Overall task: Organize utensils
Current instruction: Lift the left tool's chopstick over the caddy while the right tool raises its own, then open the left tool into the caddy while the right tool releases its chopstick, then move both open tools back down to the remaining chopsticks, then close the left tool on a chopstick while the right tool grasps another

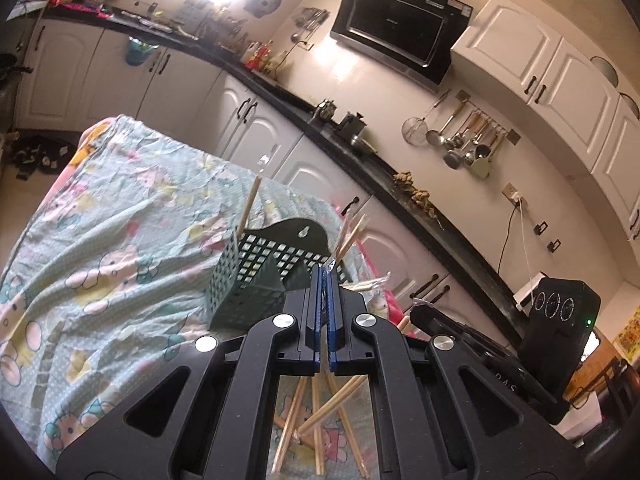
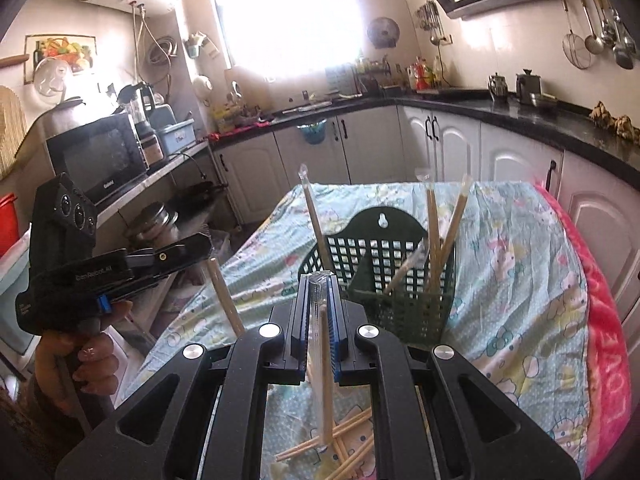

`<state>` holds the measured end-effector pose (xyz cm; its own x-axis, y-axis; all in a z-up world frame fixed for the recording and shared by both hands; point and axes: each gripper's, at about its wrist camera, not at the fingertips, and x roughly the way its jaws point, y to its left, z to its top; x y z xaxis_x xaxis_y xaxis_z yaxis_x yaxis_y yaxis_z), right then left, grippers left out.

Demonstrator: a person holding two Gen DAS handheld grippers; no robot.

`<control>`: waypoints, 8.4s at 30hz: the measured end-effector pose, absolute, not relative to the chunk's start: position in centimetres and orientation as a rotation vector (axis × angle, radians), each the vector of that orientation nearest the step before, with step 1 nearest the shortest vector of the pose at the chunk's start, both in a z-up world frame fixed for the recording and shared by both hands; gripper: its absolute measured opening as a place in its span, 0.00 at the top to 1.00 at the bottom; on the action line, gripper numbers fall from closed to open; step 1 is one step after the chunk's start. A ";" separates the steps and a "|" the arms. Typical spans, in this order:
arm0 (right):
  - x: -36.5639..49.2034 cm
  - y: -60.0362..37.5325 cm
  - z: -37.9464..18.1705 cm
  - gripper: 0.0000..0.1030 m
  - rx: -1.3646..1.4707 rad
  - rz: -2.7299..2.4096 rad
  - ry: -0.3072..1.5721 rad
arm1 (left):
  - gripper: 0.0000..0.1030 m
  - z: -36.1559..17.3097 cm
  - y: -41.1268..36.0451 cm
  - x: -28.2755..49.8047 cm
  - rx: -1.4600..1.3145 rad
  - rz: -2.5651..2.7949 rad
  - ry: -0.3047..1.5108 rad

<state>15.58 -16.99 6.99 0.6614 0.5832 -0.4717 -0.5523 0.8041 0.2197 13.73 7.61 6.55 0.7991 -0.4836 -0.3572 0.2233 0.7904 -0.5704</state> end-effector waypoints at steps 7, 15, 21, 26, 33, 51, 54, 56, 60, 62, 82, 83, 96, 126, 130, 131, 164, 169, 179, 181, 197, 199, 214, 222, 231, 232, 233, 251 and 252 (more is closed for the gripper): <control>15.5 -16.7 8.9 0.92 0.045 0.661 0.502 | 1.00 8.6 6.9 14.1 -0.521 -0.432 0.476; 15.5 -15.7 11.0 0.92 0.023 0.690 0.446 | 1.00 11.0 5.9 14.6 -0.500 -0.471 0.421; 16.0 -15.2 13.6 0.92 0.003 0.706 0.377 | 1.00 13.1 5.0 15.3 -0.473 -0.488 0.382; 16.7 -15.0 16.0 0.92 -0.012 0.703 0.314 | 1.00 15.2 4.7 16.2 -0.448 -0.493 0.345; 18.0 -15.2 18.7 0.92 -0.023 0.682 0.233 | 1.00 17.9 4.4 17.4 -0.407 -0.493 0.305; 22.5 -14.7 19.3 0.92 -0.073 0.606 0.143 | 1.00 18.6 4.7 21.9 -0.359 -0.422 0.284; 23.5 -14.5 18.2 0.92 -0.077 0.588 0.153 | 1.00 17.6 4.9 22.6 -0.370 -0.406 0.298; 24.3 -14.4 17.4 0.92 -0.077 0.572 0.164 | 1.00 16.7 5.1 23.0 -0.379 -0.401 0.310; 25.6 -14.4 15.7 0.92 -0.062 0.560 0.183 | 1.00 15.0 5.4 23.5 -0.388 -0.386 0.325; 26.1 -14.4 14.9 0.92 -0.053 0.554 0.193 | 1.00 14.2 5.5 23.9 -0.397 -0.383 0.334; 27.3 -13.5 8.8 0.91 0.001 0.552 0.369 | 1.00 8.6 5.8 25.3 -0.411 -0.329 0.455; 27.4 -13.7 8.7 0.91 0.007 0.552 0.377 | 0.99 8.5 5.8 25.2 -0.409 -0.325 0.460; 25.9 -16.9 7.9 0.55 0.086 0.487 0.433 | 0.36 8.4 6.8 23.3 -0.441 -0.277 0.465; 19.5 -20.0 8.2 0.37 0.040 0.417 0.400 | 0.11 8.5 8.5 16.8 -0.471 -0.215 0.425; 18.9 -20.1 7.6 0.37 0.037 0.416 0.421 | 0.11 7.8 8.2 16.3 -0.459 -0.208 0.435; 18.8 -20.1 7.5 0.37 0.037 0.415 0.424 | 0.11 7.7 8.2 16.3 -0.460 -0.210 0.438; 17.2 -18.5 0.6 0.36 -0.021 0.421 0.636 | 0.11 -0.1 5.3 14.8 -0.375 -0.187 0.631; 17.2 -18.5 -0.5 0.36 -0.030 0.421 0.667 | 0.11 -1.1 5.0 14.9 -0.368 -0.186 0.665; 17.5 -18.6 -2.6 0.36 -0.035 0.416 0.723 | 0.11 -3.2 4.5 15.2 -0.354 -0.182 0.728; 17.6 -18.7 -2.9 0.36 -0.035 0.418 0.733 | 0.11 -3.6 4.3 15.3 -0.352 -0.187 0.741; 19.2 -18.6 -7.0 0.48 -0.046 0.426 0.864 | 0.26 -8.6 2.9 17.4 -0.421 -0.277 0.908; 19.3 -18.6 -7.4 0.49 -0.041 0.429 0.878 | 0.34 -9.2 2.8 17.7 -0.440 -0.287 0.931; 21.3 -18.5 -9.7 0.59 0.006 0.437 0.962 | 0.49 -10.7 2.2 20.5 -0.463 -0.264 0.989; 23.3 -19.0 -11.3 0.65 0.087 0.440 1.024 | 0.58 -11.0 2.9 21.6 -0.464 -0.239 0.984; 25.5 -20.0 -11.9 0.74 0.198 0.442 1.049 | 0.70 -11.2 4.1 22.2 -0.472 -0.217 0.985; 25.7 -20.2 -12.0 0.76 0.211 0.442 1.051 | 0.70 -11.2 4.2 22.3 -0.473 -0.216 0.986; 25.8 -20.3 -12.1 0.77 0.220 0.441 1.052 | 0.70 -11.1 4.2 22.4 -0.475 -0.213 0.987; 24.7 -22.8 -10.1 0.90 0.319 0.435 0.993 | 0.89 -11.4 5.6 23.4 -0.500 -0.195 0.998; 24.6 -22.8 -9.8 0.90 0.317 0.439 0.987 | 0.89 -11.5 5.5 23.4 -0.504 -0.197 0.999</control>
